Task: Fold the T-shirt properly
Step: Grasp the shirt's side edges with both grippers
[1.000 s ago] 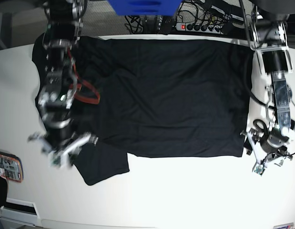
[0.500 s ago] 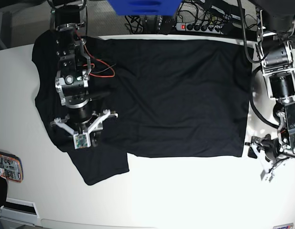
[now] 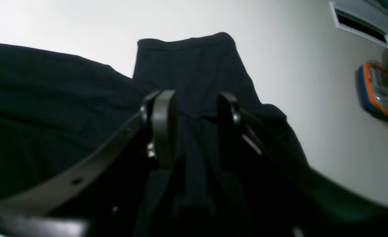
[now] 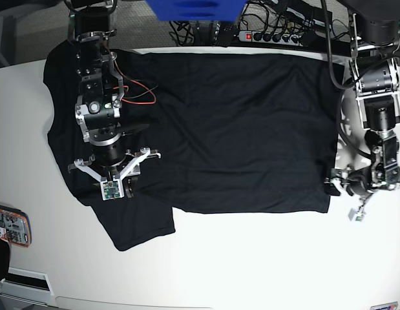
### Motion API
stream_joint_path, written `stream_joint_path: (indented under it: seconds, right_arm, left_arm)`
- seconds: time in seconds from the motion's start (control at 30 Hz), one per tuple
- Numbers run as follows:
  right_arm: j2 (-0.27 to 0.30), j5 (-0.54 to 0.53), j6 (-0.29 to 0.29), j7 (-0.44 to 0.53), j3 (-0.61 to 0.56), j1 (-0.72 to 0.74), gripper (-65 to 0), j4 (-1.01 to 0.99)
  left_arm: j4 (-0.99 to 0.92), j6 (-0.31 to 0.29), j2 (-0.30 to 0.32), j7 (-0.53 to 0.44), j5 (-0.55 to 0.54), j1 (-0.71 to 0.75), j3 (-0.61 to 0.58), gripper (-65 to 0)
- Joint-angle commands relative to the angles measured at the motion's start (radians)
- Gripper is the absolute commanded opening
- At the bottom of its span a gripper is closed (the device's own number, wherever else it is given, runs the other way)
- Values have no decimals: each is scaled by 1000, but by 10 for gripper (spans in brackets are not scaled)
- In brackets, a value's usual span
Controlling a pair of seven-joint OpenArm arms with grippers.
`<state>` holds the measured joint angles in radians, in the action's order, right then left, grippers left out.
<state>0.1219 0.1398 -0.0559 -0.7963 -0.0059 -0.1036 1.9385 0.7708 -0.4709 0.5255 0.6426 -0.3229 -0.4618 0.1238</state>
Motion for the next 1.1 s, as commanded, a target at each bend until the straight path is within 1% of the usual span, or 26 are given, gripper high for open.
stream_joint_path:
  seconds: [0.0, 0.03, 0.1, 0.17, 0.33, 0.37, 0.43, 0.5, 0.57, 0.6, 0.63, 0.77, 1.07]
  right_arm:
    - [5, 5, -5, 25, 2, 12, -454, 20]
    - [5, 5, -5, 25, 2, 12, -454, 20]
    - [5, 5, -5, 25, 2, 12, -454, 20]
    - [5, 5, -5, 25, 2, 12, -454, 22]
    - [5, 5, -5, 25, 4, 0, -455, 22]
    - [5, 5, -5, 27, 4, 0, -455, 22]
    - [5, 5, -5, 27, 5, -2, -456, 22]
    - [5, 5, -5, 27, 5, -2, -456, 22]
    - [5, 5, -5, 27, 4, -2, -457, 22]
    - [5, 5, -5, 27, 4, 0, -457, 22]
    - [5, 5, -5, 27, 4, 2, -457, 22]
    - [5, 5, -5, 24, 8, 9, -454, 20]
    - [5, 2, -5, 13, 11, 114, -454, 8]
  left_arm:
    - [-7, -4, 11, -39, -15, -28, -14, -257]
    - [-29, -4, 9, -54, -17, -28, -23, -257]
    - [-66, -4, -23, -79, -17, -30, -34, -257]
    - [-72, -2, -41, -93, -12, -30, -37, -257]
    - [-75, -2, -46, -96, -11, -30, -37, -260]
    - [-75, -2, -46, -94, -11, -30, -39, -272]
    - [-75, -2, -46, -94, -11, -28, -39, -340]
    - [-75, -2, -46, -94, -11, -27, -39, -450]
    - [-75, -2, -46, -94, -11, -27, -39, -579]
    - [-75, -1, -46, -94, -12, -27, -39, -627]
    - [-75, -1, -46, -94, -14, -27, -39, -650]
    - [-72, -2, -43, -93, -11, -25, -39, -650]
    - [-44, 2, -43, -99, -11, -4, -37, -650]
